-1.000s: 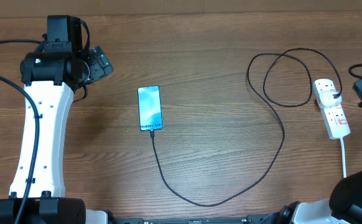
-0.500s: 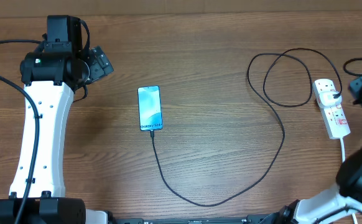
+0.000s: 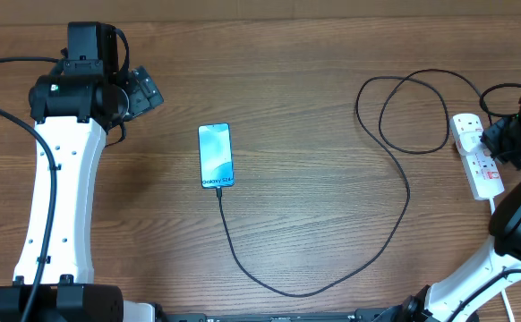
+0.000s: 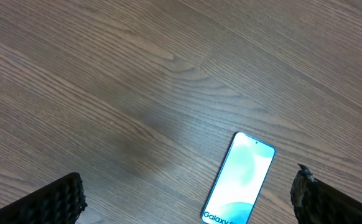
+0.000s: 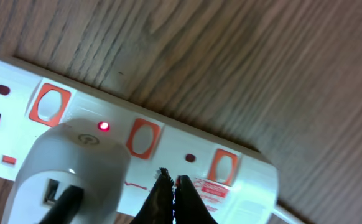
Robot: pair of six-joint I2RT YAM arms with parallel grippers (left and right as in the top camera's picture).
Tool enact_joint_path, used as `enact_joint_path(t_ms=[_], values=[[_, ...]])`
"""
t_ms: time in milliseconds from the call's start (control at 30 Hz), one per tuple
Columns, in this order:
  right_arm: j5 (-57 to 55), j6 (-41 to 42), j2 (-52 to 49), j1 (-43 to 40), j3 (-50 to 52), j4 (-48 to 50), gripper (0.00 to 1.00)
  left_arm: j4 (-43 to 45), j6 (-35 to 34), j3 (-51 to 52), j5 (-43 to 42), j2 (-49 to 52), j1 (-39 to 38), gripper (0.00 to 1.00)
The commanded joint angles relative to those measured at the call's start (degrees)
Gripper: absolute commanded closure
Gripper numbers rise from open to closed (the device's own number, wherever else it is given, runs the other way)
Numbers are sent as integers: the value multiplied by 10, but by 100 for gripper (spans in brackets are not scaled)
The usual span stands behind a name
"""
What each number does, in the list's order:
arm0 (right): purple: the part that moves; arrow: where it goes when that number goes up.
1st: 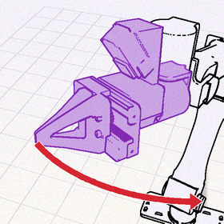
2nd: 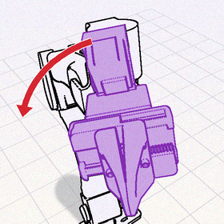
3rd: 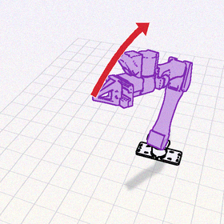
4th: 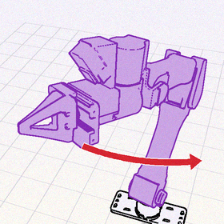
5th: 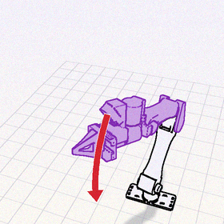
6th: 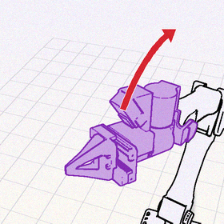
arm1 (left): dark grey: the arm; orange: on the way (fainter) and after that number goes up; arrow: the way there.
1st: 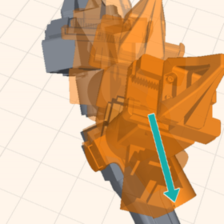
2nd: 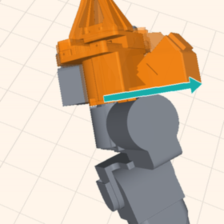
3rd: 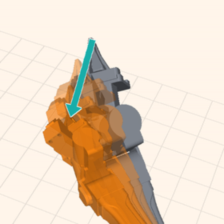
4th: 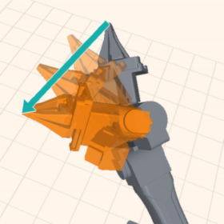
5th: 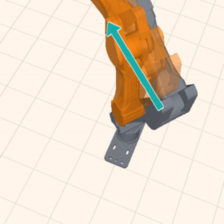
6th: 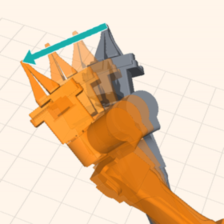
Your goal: Plug charger to phone and switch on socket
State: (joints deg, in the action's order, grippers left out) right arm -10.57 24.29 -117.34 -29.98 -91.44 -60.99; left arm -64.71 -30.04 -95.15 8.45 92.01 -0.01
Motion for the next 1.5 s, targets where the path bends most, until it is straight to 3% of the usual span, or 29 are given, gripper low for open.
enact_joint_path(t_ms=[0, 967, 1467], values=[[17, -8, -18, -2, 4, 9, 96, 2, 4, -2, 10, -7, 0, 0], [36, -9, -26, -2, 60, 65, 96, 2, 4, -2, 10, -7, 0, 0], [105, -80, -20, -34, 13, 50, 96, 2, 4, -2, 10, -7, 0, 0]])
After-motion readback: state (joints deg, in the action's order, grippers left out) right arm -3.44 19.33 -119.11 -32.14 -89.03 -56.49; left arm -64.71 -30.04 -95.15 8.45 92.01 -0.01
